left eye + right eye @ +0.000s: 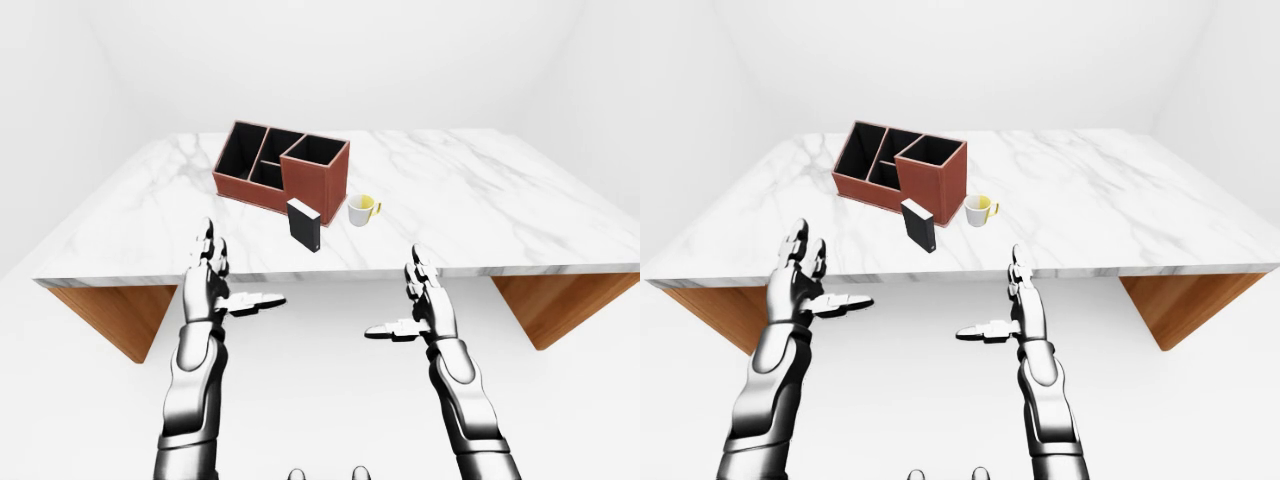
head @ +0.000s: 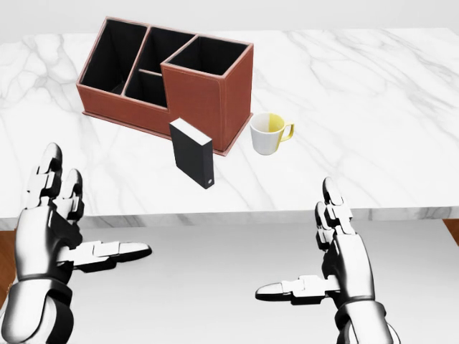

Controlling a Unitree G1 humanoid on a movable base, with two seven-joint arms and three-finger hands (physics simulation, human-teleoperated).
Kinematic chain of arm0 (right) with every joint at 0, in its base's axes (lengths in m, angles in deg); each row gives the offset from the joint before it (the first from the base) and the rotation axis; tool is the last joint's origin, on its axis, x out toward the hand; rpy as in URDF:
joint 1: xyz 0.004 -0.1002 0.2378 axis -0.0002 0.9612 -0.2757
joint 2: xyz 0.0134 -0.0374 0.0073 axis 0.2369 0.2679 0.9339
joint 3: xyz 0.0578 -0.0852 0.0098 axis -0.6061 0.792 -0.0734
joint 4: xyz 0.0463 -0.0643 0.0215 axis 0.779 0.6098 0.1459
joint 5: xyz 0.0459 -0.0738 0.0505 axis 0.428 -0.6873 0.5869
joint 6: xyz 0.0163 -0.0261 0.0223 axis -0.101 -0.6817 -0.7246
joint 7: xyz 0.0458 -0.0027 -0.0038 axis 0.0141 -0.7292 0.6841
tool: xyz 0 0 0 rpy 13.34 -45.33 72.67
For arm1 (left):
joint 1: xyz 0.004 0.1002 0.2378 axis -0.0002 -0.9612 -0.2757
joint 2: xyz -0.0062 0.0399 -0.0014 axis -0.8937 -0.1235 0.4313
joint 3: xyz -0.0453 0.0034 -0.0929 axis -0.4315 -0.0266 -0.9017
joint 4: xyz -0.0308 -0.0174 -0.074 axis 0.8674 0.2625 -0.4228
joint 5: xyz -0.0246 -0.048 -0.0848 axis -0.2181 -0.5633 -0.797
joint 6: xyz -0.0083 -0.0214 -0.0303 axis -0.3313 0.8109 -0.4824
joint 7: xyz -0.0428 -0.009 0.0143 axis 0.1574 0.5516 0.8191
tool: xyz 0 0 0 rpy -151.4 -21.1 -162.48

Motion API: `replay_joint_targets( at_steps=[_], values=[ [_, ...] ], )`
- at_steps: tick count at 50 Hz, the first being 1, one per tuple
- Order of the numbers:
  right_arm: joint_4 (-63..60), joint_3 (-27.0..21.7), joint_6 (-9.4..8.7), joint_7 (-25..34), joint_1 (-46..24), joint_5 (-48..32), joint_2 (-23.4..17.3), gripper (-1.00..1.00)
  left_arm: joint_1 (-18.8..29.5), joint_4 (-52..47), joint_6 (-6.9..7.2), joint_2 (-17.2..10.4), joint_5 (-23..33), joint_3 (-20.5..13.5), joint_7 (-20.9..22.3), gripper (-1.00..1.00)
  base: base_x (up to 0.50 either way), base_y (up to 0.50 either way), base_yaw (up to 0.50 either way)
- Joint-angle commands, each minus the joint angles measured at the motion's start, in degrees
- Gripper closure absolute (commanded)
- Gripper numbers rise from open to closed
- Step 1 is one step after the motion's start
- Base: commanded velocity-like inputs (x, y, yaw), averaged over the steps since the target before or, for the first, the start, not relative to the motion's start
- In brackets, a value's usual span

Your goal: Pick up the book and place it in the right compartment of the caddy.

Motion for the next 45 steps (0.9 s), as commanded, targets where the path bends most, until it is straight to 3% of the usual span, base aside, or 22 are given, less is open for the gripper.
replay_joint_targets(
  at_steps=[1,10,14,21,29,31,33,35,36,37,38,40,45],
  values=[
    [0.05,-0.04,0.07,0.13,-0.03,-0.02,-0.04,-1.0,4.06,-4.53,0.0,-2.23,-2.92,-3.08,-2.1,-1.0,0.0,0.0,0.0],
    [0.05,-0.02,0.25,0.26,0.02,-0.24,-0.08,-1.0,10.05,-7.48,0.0,-6.29,-7.55,-6.9,-5.09,-1.0,0.0,0.0,0.0],
    [-0.94,0.16,-0.59,0.12,0.15,-0.38,0.03,-1.0,10.87,-5.61,0.0,-7.3,-8.02,-7.62,-5.49,-1.0,0.0,0.0,0.0],
    [-0.35,0.04,0.18,0.02,0.17,-0.49,-0.01,-1.0,11.42,-2.62,0.0,-8.37,-7.89,-8.73,-6.58,-1.0,0.0,0.0,0.0],
    [-5.22,-1.19,0.0,-1.21,2.95,0.81,0.21,-1.0,11.95,-3.1,0.0,-11.61,-11.13,-11.54,-6.05,-1.0,0.0,0.0,0.0],
    [-6.68,-3.18,0.24,-1.15,3.72,3.87,0.15,-1.0,11.46,-2.69,0.0,-11.75,-10.83,-11.58,-5.78,-1.0,0.0,0.0,0.0],
    [-9.53,-4.58,-0.82,-2.3,4.99,4.2,-0.23,-1.0,11.22,-2.09,0.0,-11.69,-10.54,-11.54,-5.47,-1.0,0.0,0.0,0.0],
    [-14.58,-6.64,-2.72,-2.4,7.13,5.34,-0.64,-1.0,11.09,-1.71,0.0,-11.6,-10.43,-11.49,-5.36,-1.0,0.0,0.0,0.0],
    [-19.53,-9.22,-5.37,-2.3,8.67,6.63,-1.35,-1.0,10.54,-2.29,0.0,-11.37,-10.16,-11.21,-5.26,-1.0,0.0,0.0,0.0],
    [-22.3,-10.94,-6.2,-1.91,9.28,7.15,-1.54,-1.0,10.22,-2.5,0.0,-11.15,-9.21,-10.97,-5.41,-1.0,0.0,0.0,0.0],
    [-22.52,-11.24,-6.2,-1.63,9.26,6.98,-1.29,-1.0,10.21,-2.53,0.0,-11.09,-9.1,-11.0,-5.38,-1.0,0.0,0.0,0.0],
    [-31.61,-17.36,-6.2,-0.68,10.6,10.2,-2.03,-1.0,9.8,-3.06,0.0,-10.44,-9.17,-10.47,-5.03,-1.0,0.0,0.0,0.0],
    [-40.61,-27.24,-6.2,2.3,10.09,14.1,-2.08,-1.0,9.54,-3.44,0.0,-9.67,-8.54,-9.95,-4.96,-1.0,0.0,0.0,0.0]
  ],
)
